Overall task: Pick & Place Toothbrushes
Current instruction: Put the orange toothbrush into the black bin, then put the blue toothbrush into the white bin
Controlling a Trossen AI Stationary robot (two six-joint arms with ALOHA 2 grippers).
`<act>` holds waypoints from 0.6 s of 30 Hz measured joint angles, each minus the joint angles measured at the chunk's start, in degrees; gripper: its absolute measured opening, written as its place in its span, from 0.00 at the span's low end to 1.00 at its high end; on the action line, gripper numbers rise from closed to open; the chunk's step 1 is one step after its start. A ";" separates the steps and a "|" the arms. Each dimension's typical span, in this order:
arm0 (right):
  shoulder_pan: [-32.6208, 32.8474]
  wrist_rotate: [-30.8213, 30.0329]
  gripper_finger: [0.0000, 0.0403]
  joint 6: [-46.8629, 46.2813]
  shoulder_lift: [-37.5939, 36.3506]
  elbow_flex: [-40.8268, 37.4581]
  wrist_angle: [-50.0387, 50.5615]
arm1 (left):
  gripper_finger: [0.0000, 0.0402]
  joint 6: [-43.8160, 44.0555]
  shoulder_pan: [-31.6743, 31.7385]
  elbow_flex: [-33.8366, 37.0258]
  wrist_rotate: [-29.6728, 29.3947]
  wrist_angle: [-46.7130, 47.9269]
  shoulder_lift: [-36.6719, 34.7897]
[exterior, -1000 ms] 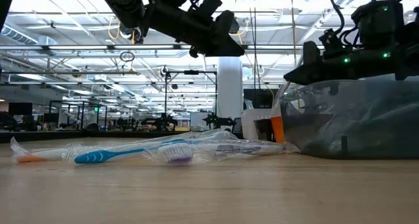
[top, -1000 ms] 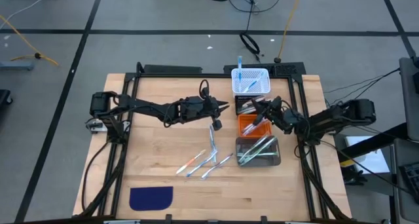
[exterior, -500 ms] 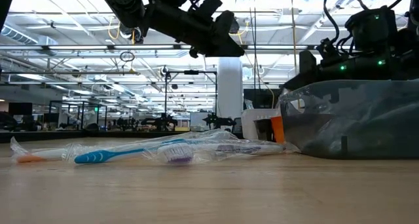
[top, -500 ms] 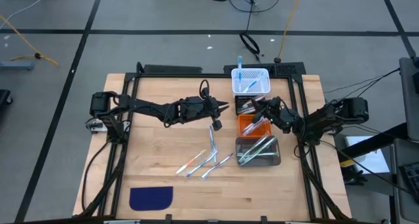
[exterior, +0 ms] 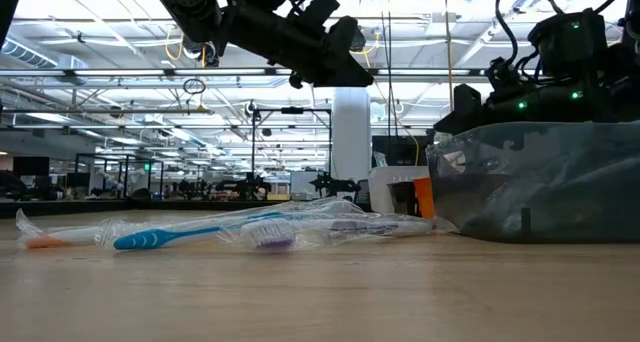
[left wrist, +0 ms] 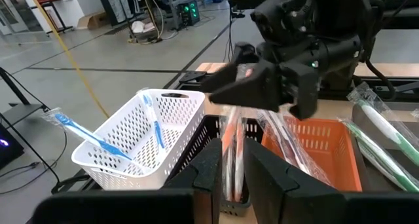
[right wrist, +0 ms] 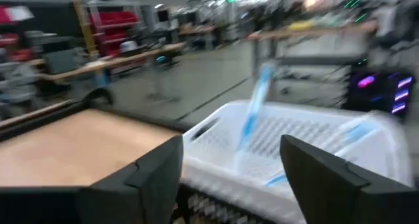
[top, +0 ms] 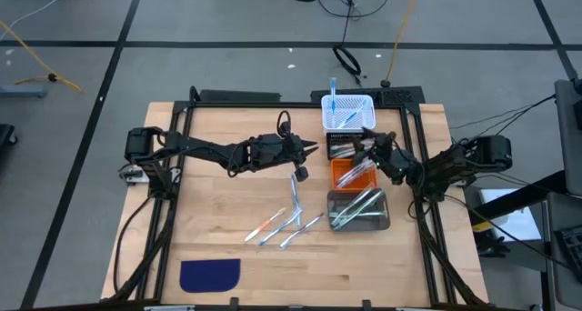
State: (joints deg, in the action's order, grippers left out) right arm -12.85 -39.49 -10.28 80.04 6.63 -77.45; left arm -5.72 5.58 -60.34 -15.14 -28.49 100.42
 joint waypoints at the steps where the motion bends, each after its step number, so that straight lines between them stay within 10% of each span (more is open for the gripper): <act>1: -0.32 -1.19 0.63 1.77 -0.31 0.00 -0.60 | 0.16 -0.01 0.00 0.00 0.00 0.00 0.00; 18: -0.20 2.92 0.66 9.90 -13.51 0.00 0.64 | 0.16 3.62 -0.84 -0.01 2.34 10.47 0.04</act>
State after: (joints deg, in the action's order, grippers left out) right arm -13.05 -36.57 -0.38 66.52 6.63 -76.81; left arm -2.10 4.75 -60.34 -12.79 -18.02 100.47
